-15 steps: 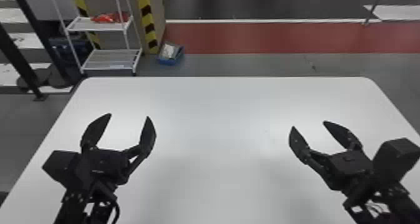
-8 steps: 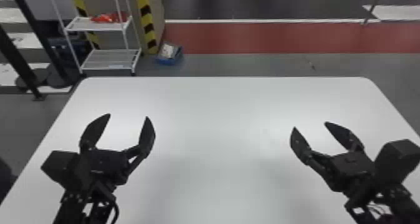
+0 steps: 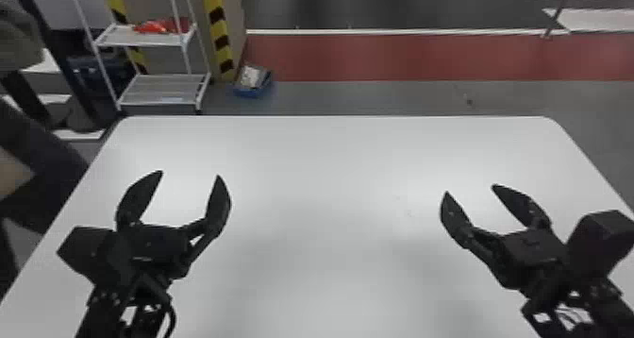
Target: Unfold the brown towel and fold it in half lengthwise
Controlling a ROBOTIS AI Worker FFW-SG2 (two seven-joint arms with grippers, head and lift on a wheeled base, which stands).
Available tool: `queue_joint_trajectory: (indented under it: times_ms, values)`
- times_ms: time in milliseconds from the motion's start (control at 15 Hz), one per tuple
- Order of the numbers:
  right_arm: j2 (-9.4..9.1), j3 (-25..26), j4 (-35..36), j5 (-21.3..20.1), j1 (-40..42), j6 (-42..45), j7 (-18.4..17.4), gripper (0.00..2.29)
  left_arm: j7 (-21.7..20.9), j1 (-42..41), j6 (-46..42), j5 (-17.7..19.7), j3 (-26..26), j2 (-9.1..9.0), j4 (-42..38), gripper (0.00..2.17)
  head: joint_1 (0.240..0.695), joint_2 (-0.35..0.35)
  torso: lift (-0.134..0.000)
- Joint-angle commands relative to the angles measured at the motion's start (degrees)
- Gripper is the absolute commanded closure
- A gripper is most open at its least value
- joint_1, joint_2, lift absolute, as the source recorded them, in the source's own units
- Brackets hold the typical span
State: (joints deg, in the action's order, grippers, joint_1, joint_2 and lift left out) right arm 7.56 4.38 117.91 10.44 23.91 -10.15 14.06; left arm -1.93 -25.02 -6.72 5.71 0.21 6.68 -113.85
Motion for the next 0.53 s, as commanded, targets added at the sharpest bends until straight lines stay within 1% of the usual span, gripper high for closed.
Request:
queue_joint_trajectory:
  times_ms: [0,467]
  values:
    - [0.00,0.1,0.0,0.2,0.0,0.0,0.0,0.17,0.0,0.2,0.0,0.0,-0.1,0.00,0.3,0.08,0.695,0.013,-0.125]
    - [-0.09,0.5,-0.2,0.3,0.0,-0.5,0.0,0.17,0.0,0.4,0.0,0.0,-0.1,0.00,0.6,0.08,0.695,0.006,-0.125]
